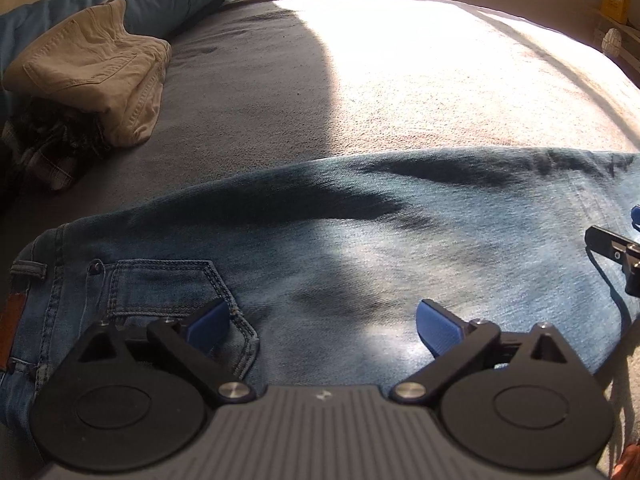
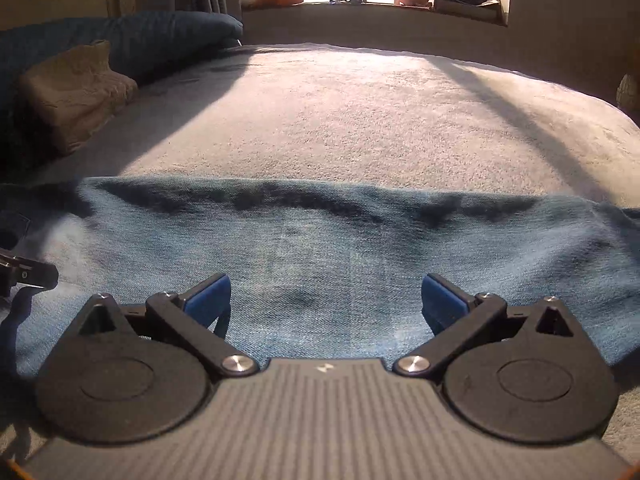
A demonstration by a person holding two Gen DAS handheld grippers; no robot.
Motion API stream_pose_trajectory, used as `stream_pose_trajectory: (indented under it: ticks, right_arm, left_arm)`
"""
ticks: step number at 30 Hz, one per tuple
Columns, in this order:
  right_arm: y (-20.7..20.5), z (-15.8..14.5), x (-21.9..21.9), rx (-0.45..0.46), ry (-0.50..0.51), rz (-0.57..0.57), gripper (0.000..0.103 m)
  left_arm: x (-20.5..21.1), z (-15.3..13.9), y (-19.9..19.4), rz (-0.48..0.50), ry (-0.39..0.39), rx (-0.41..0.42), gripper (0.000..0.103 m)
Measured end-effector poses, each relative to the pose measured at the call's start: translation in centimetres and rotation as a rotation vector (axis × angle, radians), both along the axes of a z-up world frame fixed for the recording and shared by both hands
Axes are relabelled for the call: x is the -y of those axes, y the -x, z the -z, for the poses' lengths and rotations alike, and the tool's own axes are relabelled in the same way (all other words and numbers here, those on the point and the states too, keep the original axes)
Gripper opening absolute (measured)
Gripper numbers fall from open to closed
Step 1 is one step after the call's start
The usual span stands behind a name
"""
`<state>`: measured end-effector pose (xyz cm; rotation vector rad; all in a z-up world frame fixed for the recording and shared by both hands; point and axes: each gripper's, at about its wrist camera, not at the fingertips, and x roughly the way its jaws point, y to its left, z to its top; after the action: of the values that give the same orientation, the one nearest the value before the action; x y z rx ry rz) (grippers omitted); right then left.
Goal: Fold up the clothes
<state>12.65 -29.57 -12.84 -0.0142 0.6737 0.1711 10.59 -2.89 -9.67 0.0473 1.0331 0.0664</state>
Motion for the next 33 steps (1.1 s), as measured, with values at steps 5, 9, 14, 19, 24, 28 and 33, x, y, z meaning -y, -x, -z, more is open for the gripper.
stream_pose_trajectory:
  ticks: [5, 9, 14, 19, 24, 28, 33]
  right_arm:
    - [-1.6, 0.7, 2.7, -0.016, 0.0, 0.081, 0.102]
    - [-1.5, 1.3, 3.2, 0.004, 0.034, 0.056, 0.102]
    - [-2.0, -0.5, 4.6, 0.07, 0.03, 0.109, 0.101]
    - [-3.3, 1.2, 7.2, 0.023, 0.049, 0.177, 0.102]
    - [-2.8, 2.2, 7.8, 0.047, 0.043, 0.165, 0.102]
    - [-2.7, 2.2, 7.7, 0.047, 0.048, 0.165, 0.102]
    - [-2.6, 2.3, 7.6, 0.057, 0.045, 0.165, 0.102]
  left_arm:
    - [0.1, 0.0, -0.1, -0.012, -0.004, -0.008, 0.101]
    - [0.1, 0.1, -0.3, -0.018, -0.008, -0.014, 0.102]
    - [0.0, 0.1, -0.6, -0.029, -0.006, -0.025, 0.102]
    - [0.0, 0.1, -0.8, -0.037, -0.004, -0.029, 0.103]
    - [-0.7, -0.6, -0.8, -0.047, 0.014, -0.038, 0.102]
    - [-1.0, -2.9, -1.0, 0.005, -0.016, -0.028, 0.102]
    - [2.1, -6.0, -2.9, 0.225, -0.164, -0.003, 0.102]
